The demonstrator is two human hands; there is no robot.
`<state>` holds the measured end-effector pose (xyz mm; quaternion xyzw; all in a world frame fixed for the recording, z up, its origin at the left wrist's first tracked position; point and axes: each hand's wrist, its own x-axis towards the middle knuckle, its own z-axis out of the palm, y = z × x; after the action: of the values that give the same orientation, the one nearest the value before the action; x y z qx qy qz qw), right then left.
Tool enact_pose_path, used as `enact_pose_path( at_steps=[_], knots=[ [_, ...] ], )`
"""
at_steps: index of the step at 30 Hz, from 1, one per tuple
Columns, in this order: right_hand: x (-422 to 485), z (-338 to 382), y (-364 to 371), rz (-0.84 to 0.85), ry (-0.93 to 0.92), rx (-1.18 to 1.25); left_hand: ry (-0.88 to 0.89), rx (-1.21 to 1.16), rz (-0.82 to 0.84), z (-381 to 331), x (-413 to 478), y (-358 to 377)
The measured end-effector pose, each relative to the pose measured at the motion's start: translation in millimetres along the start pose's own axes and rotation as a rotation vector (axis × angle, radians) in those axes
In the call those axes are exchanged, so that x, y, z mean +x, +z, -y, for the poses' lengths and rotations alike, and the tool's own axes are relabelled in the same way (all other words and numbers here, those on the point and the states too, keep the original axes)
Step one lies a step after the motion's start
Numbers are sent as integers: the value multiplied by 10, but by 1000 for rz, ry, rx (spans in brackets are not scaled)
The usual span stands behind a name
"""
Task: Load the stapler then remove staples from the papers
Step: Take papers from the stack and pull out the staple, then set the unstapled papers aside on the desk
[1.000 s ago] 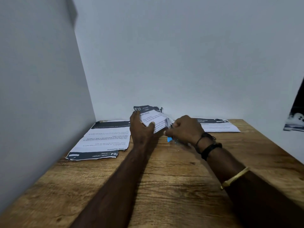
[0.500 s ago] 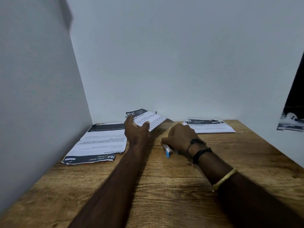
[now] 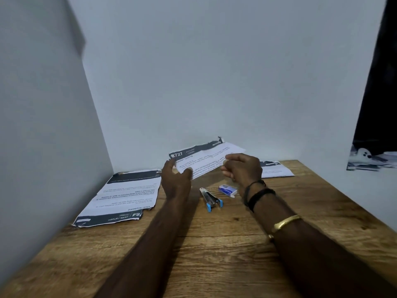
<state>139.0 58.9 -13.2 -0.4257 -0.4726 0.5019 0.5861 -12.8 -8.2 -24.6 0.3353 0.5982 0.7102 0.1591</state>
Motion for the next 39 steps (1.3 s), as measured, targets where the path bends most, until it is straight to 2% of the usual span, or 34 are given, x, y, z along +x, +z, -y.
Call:
enact_pose_path(
  at_steps=[3,6,13,23,27,39],
  knots=[
    [70,34,-113,-135,-91,-43,53,41,34,-42,-103,185],
    [161,39,-271,-227,-145,-114,164,161,168,-74,-209,436],
    [405,-30,-707,-357,-94,-265,223,409,374,-57,-324,965],
    [623,-174,-911,-408,120,-395,194,735,513,147,-216,1277],
    [682,-193,-932,-367,169,-464,201,796,557,181,-189,1309],
    [754,-286,-938,-276,125,-695,177,956,641,243,-179,1418]
  ],
)
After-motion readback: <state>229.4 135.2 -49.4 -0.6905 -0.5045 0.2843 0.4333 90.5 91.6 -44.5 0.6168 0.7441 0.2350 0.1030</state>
